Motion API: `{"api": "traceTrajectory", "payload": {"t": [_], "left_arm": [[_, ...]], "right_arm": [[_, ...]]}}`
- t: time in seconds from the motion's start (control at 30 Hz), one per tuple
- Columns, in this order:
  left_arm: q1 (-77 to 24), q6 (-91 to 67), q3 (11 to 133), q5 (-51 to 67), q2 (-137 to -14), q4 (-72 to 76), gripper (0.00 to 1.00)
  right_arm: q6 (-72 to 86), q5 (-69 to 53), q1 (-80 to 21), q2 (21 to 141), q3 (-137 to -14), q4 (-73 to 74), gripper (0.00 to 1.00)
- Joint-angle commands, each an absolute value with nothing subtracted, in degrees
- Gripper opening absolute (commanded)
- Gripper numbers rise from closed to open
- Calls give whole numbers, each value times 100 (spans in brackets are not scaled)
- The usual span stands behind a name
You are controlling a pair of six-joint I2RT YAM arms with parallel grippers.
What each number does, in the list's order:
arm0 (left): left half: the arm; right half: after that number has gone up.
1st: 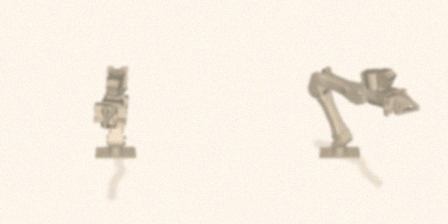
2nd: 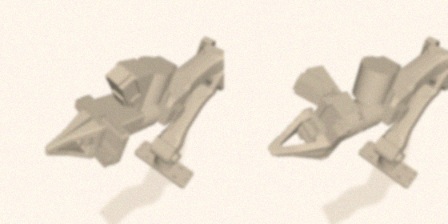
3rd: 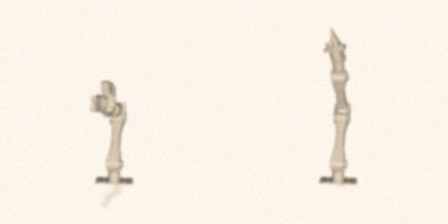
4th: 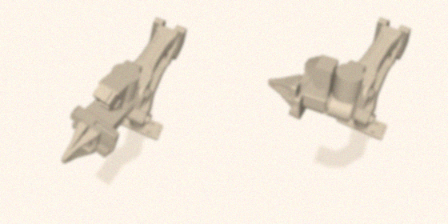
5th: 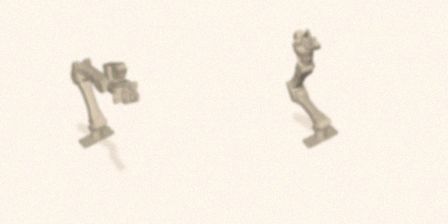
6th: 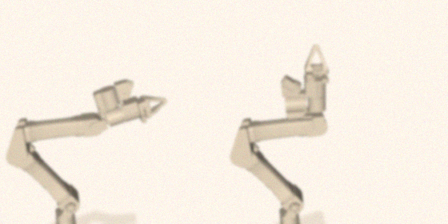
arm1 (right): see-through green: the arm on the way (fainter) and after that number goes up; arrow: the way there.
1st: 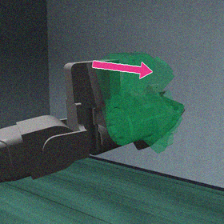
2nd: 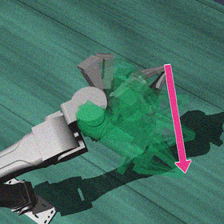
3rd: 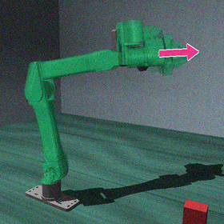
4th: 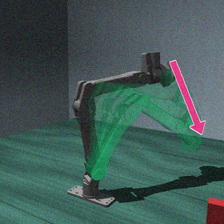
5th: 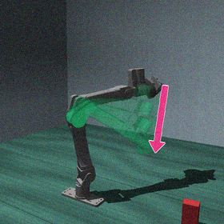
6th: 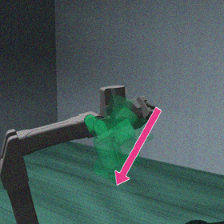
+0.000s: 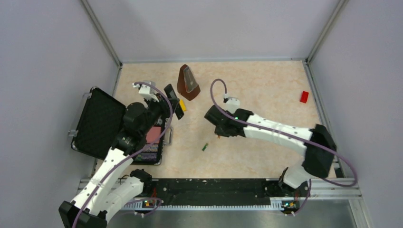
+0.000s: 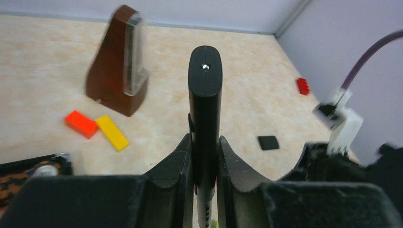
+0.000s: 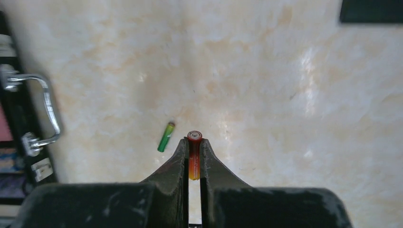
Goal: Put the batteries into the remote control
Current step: Pick up the battery from the center of the board, then load the battery into the remote control.
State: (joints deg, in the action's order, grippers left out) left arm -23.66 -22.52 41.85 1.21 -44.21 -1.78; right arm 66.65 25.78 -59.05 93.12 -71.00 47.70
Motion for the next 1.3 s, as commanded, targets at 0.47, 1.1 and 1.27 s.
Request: {"api": "traceTrajectory", "payload": {"t": [0.47, 1.1, 1.27], "left_arm": [[-2591, -6782, 5568, 4332, -6998, 3964, 0], [-3069, -7865, 5768, 3693, -7526, 4282, 0], [-3075, -7848, 5727, 3730, -7486, 4322, 0]], "right_arm": [[1154, 1659, -5772, 6235, -8271, 2008, 0], [836, 876, -5768, 6542, -8760, 2898, 0], [794, 1014, -5770, 6563, -8654, 2947, 0]]}}
